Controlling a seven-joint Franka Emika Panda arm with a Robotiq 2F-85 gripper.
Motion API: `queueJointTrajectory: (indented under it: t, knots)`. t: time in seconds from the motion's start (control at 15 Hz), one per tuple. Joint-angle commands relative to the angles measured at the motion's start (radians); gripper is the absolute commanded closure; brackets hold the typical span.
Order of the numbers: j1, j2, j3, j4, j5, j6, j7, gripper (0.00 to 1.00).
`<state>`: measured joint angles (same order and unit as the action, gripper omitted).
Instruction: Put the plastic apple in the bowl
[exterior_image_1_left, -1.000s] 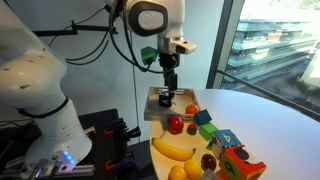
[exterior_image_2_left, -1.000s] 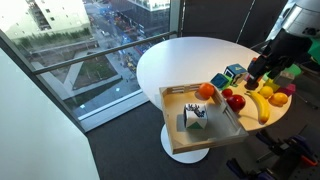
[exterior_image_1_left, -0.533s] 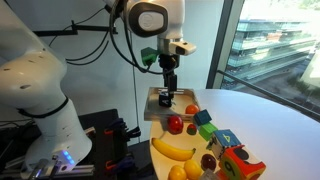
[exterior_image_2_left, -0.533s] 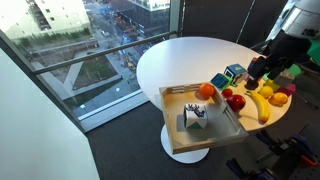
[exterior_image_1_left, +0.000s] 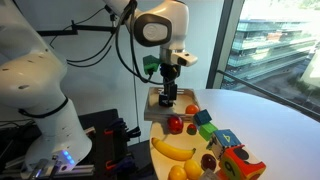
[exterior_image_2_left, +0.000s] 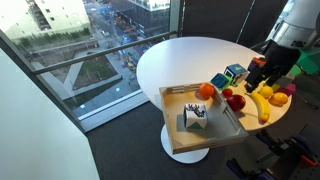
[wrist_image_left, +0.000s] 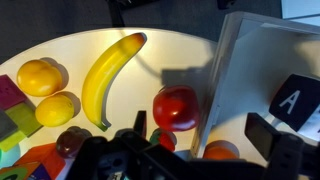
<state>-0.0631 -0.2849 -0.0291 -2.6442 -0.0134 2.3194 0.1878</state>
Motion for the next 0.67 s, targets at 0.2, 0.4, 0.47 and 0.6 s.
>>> queueJointTrajectory:
  t: [0.2,0.4,0.47,0.6]
  knots:
    - [-0.029,0.103,-0.012,0.001,-0.044,0.098,-0.022,0.00]
    - [-0.027,0.145,-0.019,-0.010,-0.036,0.173,-0.026,0.00]
    - [-0.026,0.157,-0.022,-0.013,-0.034,0.198,-0.026,0.00]
    - [-0.023,0.179,-0.028,-0.020,-0.016,0.247,-0.040,0.00]
